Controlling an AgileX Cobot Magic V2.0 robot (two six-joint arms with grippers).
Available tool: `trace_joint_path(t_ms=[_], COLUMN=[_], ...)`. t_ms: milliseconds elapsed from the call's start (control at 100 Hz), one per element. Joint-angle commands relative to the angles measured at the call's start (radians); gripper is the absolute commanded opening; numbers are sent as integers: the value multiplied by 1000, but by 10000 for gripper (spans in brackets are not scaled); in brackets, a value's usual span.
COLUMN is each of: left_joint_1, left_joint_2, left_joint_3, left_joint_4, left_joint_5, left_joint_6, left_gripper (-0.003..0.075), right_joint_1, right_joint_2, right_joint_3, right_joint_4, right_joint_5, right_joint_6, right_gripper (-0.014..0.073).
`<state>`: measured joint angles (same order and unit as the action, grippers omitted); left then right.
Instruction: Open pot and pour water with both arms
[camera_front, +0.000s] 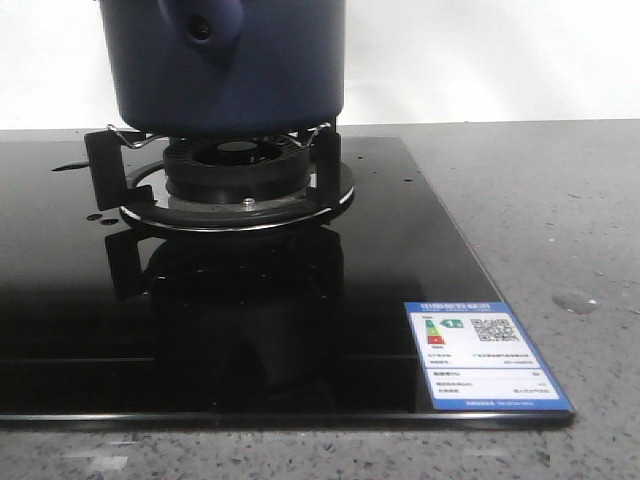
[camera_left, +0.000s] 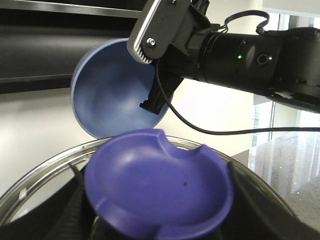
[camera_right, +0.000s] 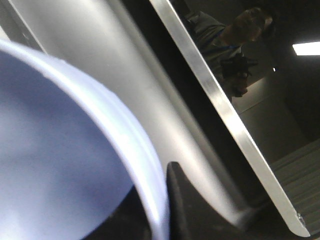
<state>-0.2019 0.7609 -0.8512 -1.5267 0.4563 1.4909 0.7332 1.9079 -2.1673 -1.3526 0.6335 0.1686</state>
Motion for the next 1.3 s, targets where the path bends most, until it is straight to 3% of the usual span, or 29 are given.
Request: trace_joint_path(t_ms=[0, 80, 220, 400, 520, 680, 800, 1050, 1290], left_joint_1=[-9, -9, -9, -34, -60, -92, -115, -156, -208], left_joint_2=[-6, -6, -4, -2, 10, 42, 86, 204, 347], left_joint_3=[-36, -36, -36, -36, -36, -36, -45, -109, -184], left_joint_4=[-47, -47, -47, -42, -24, -28, -28, -28, -33], left_joint_5=[-10, -10, -10, -27, -27, -28, -28, -28, -32], left_joint_6=[-9, -9, -9, -9, -9, -9, -6, 13, 80], left_gripper=[158, 158, 158, 158, 158, 158, 158, 158, 158], right_joint_1=[7, 9, -5, -72, -185, -400, -541, -698, -796], right_joint_2=[-56, -56, -56, -66, -110, -168, -227, -427, -609], right_joint_3=[-34, -34, -34, -54, -89, -87, -17, 399, 851], right_joint_4=[-32, 85, 355, 580, 841, 1202, 1409, 1435, 1452], right_joint_5=[19, 78, 313, 460, 542, 684, 684, 666, 496], right_joint_6=[6, 24, 99, 99, 93, -18, -56, -140, -149], right_gripper=[-51, -51, -51, -51, -52, -51, -51, -51, -51])
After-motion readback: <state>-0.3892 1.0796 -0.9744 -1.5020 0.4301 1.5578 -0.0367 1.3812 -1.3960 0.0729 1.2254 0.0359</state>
